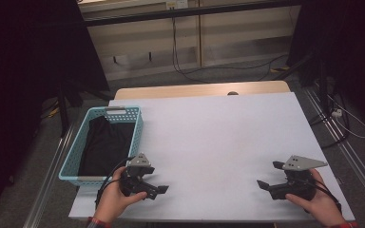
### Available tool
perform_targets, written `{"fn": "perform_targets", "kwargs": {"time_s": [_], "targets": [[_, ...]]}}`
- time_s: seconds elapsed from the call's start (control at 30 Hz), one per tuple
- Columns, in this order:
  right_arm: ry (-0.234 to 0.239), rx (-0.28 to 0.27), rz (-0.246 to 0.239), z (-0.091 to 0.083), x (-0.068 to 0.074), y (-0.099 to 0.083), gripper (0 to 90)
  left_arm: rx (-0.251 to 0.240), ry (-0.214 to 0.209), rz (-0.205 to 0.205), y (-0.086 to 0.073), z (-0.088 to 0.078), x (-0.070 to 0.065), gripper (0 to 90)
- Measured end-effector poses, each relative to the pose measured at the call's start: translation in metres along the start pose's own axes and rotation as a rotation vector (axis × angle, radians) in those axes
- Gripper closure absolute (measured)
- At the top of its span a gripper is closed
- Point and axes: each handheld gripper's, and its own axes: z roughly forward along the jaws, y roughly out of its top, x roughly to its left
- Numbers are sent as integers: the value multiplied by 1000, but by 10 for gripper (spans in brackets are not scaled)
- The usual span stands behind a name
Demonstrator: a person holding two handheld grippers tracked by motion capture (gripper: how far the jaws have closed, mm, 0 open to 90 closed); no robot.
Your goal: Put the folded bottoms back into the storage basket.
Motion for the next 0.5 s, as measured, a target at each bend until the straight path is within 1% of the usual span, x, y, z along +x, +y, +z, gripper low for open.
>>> {"fn": "perform_targets", "kwargs": {"time_s": [0.17, 0.27, 0.5], "targets": [[1, 2, -1, 1, 1, 0, 97, 2, -5, 6, -3, -1, -1, 89], [-1, 2, -1, 1, 1, 0, 96, 2, -12, 2, -6, -2, -2, 89], [4, 7, -8, 3, 2, 0, 96, -6, -10, 3, -4, -2, -2, 88]]}}
